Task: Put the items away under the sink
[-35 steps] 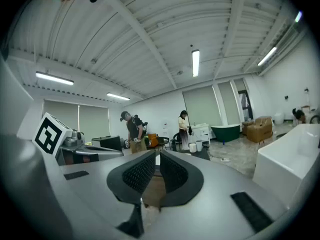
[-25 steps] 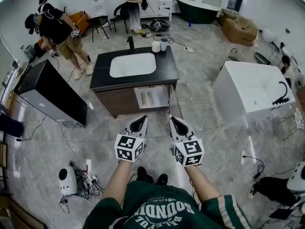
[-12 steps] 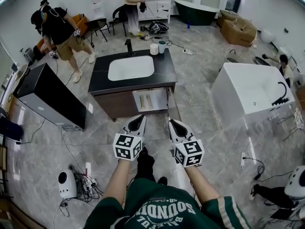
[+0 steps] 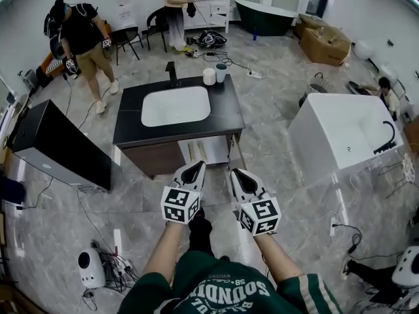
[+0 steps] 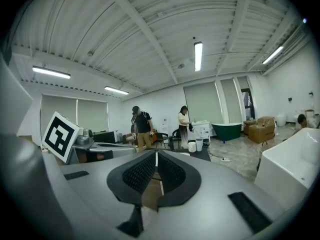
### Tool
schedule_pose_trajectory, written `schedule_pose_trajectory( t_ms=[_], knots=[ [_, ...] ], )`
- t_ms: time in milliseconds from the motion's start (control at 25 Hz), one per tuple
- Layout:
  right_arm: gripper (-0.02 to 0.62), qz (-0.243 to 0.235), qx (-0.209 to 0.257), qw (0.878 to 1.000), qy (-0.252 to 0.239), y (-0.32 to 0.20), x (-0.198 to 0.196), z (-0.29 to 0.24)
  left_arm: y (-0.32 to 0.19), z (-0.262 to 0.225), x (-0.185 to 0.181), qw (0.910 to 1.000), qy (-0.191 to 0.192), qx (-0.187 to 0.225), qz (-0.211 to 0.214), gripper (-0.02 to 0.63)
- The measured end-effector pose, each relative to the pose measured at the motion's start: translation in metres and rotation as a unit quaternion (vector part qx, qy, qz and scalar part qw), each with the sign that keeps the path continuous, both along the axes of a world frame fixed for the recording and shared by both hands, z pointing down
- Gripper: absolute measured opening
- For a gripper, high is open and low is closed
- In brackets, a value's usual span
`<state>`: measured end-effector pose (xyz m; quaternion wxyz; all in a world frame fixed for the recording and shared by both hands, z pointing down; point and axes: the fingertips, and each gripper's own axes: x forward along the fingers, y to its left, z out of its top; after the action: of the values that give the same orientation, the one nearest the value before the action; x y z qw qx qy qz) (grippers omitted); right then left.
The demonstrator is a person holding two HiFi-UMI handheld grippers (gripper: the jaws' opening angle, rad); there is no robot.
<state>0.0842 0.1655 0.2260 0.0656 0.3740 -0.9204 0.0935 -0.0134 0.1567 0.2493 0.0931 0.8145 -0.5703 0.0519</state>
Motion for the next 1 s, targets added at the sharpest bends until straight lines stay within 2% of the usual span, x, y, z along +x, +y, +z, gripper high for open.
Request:
schedule_pose_trajectory(
  t_ms=[120,560,800,1000],
  knots=[
    [0.043,-0.002,-0.005,1.000,0.014,-0.041,-0.026,0.009,-0.045,0.012,-0.024,0.9998,0.016,-0.010,0.000,0.012],
    [0.043,0.025,0.006,1.000,0.014,-0.182,-0.112,-0.008,-0.193,0.009,-0.094,0.9984,0.012,-0.017,0.052,0.012],
    [0.043,0.056,0.001,0.998,0.020,-0.221,-0.119,0.005,-0.233,0.022,-0.103,0.9968,0.019,-0.022,0.074,0.012],
    [0.043,0.056,-0.014,0.998,0.020,-0.235,-0.131,0.014,-0.246,0.028,-0.115,0.9964,0.020,-0.028,0.077,0.012]
  ],
)
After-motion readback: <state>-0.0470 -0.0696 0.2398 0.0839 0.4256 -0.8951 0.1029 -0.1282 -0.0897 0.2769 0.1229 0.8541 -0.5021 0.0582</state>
